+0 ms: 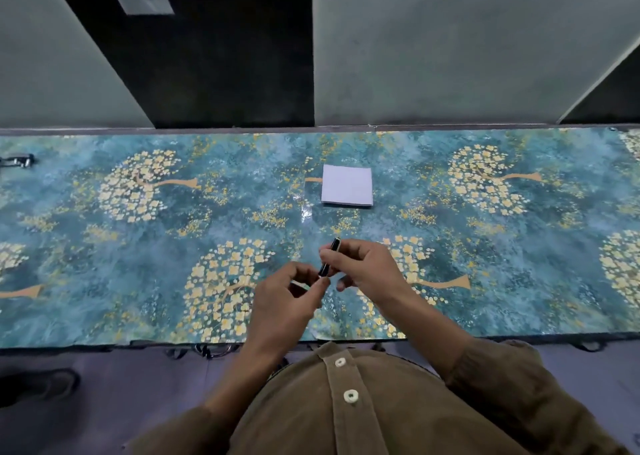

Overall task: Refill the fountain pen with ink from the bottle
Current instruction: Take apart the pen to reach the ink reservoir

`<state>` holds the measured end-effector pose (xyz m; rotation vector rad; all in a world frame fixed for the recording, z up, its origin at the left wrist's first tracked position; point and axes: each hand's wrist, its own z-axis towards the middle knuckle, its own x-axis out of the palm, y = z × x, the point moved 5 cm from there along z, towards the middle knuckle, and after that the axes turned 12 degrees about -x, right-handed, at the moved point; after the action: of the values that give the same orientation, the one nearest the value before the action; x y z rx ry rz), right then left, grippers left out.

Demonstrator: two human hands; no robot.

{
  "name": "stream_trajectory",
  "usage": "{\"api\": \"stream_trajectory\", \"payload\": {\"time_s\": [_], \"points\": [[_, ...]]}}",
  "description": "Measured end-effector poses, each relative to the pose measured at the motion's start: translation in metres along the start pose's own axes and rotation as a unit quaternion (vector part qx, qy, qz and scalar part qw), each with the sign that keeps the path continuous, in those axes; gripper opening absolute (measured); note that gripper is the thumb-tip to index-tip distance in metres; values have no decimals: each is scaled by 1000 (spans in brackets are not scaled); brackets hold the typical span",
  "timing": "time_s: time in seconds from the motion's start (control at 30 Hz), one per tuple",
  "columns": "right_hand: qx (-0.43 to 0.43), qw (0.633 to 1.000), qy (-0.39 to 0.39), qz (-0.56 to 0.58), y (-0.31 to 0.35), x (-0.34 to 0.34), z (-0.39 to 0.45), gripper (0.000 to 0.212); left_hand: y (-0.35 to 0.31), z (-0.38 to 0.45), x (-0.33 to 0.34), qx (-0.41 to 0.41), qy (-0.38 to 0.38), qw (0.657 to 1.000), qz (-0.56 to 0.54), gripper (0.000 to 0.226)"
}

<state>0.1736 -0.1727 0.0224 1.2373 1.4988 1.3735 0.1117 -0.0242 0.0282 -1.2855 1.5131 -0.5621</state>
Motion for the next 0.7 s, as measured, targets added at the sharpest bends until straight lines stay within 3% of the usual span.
{"api": "stream_trajectory", "payload": {"time_s": [0.2,0.33,0.7], "points": [[-4,999,34,-17,-1,13,-4,9,16,-6,8,-28,91,994,-54,9],[22,998,50,-33,-7,21,-3,19,21,-4,4,-9,65,997,-30,20],[38,999,32,-1,-13,22,2,14,26,6,0,16,77,997,-4,23]]}}
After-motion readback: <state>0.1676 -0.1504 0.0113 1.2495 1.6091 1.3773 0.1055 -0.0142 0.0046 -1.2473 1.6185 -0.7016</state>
